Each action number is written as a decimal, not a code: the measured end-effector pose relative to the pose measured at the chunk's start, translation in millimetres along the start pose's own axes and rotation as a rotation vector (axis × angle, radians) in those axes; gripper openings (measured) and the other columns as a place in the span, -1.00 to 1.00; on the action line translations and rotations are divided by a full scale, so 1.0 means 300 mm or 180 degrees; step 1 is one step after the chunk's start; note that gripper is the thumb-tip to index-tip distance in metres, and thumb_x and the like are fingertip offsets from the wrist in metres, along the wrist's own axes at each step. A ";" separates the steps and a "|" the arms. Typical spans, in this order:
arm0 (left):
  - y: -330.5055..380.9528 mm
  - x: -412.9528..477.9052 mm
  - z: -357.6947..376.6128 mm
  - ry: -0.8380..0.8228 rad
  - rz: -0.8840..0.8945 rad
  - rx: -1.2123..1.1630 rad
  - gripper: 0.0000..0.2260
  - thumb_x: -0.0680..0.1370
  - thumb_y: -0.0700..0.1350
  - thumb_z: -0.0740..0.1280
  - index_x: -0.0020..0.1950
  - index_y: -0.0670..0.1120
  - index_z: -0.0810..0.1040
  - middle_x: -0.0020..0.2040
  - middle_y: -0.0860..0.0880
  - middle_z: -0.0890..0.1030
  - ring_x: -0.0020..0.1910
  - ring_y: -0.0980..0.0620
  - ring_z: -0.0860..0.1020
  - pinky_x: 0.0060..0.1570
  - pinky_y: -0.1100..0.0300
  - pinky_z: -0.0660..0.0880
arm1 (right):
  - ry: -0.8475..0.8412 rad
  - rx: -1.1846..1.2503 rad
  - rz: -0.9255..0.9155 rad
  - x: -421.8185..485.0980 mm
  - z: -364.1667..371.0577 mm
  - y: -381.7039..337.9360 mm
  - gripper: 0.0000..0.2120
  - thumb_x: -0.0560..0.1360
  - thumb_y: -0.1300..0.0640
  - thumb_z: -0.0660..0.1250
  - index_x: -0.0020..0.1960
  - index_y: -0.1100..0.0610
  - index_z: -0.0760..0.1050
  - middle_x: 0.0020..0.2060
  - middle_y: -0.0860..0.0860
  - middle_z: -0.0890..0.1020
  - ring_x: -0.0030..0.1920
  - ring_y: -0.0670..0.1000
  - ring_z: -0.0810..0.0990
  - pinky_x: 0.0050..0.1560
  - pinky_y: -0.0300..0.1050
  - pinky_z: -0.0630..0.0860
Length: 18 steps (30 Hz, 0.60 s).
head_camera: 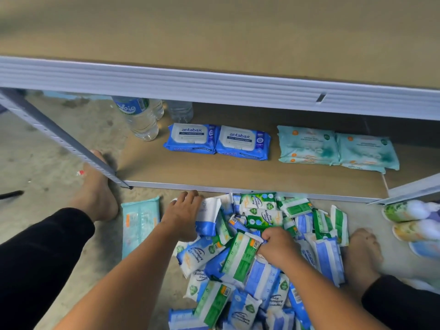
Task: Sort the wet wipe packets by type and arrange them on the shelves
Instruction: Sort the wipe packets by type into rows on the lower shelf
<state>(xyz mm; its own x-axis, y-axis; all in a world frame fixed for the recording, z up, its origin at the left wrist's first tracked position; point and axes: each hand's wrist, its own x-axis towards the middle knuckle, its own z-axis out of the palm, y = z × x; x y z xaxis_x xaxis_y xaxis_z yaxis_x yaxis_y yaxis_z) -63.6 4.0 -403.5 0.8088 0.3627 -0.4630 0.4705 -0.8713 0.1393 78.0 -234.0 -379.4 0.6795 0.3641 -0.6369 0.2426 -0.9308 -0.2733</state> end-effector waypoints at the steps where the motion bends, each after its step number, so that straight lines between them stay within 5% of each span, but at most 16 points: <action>1: -0.002 -0.021 -0.002 0.0152 0.0016 -0.0293 -0.13 0.30 0.08 0.44 0.54 -0.02 0.15 0.45 -0.01 0.24 0.44 -0.09 0.24 0.40 -0.06 0.35 | -0.0008 0.0015 -0.0086 -0.008 -0.006 -0.002 -0.72 0.35 0.24 0.38 -0.37 0.04 0.30 -0.36 -0.02 0.41 -0.35 0.01 0.36 -0.28 -0.11 0.21; 5: 0.017 -0.126 -0.025 0.0723 -0.0031 -0.1810 -0.25 0.19 0.25 0.51 0.30 0.00 0.45 0.18 0.06 0.49 0.17 0.00 0.44 0.25 -0.04 0.44 | -0.0204 0.0181 -0.0374 -0.063 -0.065 -0.030 -0.68 0.41 0.31 0.35 -0.28 0.02 0.25 -0.33 -0.02 0.34 -0.34 -0.01 0.30 -0.35 -0.13 0.18; 10: 0.090 -0.267 -0.103 0.0805 -0.0529 -0.4112 -0.15 0.27 -0.22 0.67 0.40 0.09 0.26 0.21 0.09 0.49 0.23 0.15 0.44 -0.01 0.28 0.48 | 0.0034 0.0585 -0.0784 -0.151 -0.214 -0.078 -0.70 0.42 0.23 0.50 -0.24 0.07 0.37 -0.29 -0.03 0.41 -0.33 -0.05 0.35 -0.32 -0.16 0.28; 14: 0.098 -0.334 -0.083 0.0622 -0.0800 -0.5328 -0.25 0.15 -0.06 0.68 0.26 -0.04 0.42 0.19 -0.19 0.64 0.20 -0.15 0.60 0.14 0.01 0.54 | 0.0464 0.1118 -0.1005 -0.218 -0.317 -0.075 -0.70 0.36 0.32 0.55 -0.30 0.12 0.44 -0.29 -0.06 0.54 -0.32 -0.09 0.46 -0.36 -0.33 0.36; 18: 0.146 -0.397 -0.070 0.0360 -0.1129 -0.6001 -0.43 0.29 0.06 0.48 0.25 -0.12 0.52 0.05 -0.16 0.67 -0.01 -0.07 0.64 0.09 -0.02 0.50 | 0.0471 0.1101 -0.1486 -0.250 -0.317 0.005 -0.54 0.26 0.48 0.46 -0.44 0.00 0.34 -0.09 -0.14 0.61 0.01 0.00 0.63 -0.10 -0.33 0.47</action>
<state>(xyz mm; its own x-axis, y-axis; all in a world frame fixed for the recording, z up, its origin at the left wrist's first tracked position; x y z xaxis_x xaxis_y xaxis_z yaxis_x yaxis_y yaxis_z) -131.9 -70.4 -323.8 0.5836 0.5009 -0.6391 0.2482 0.6393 0.7278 93.1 -265.8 -263.5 0.6505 0.7008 -0.2928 0.3161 -0.6004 -0.7346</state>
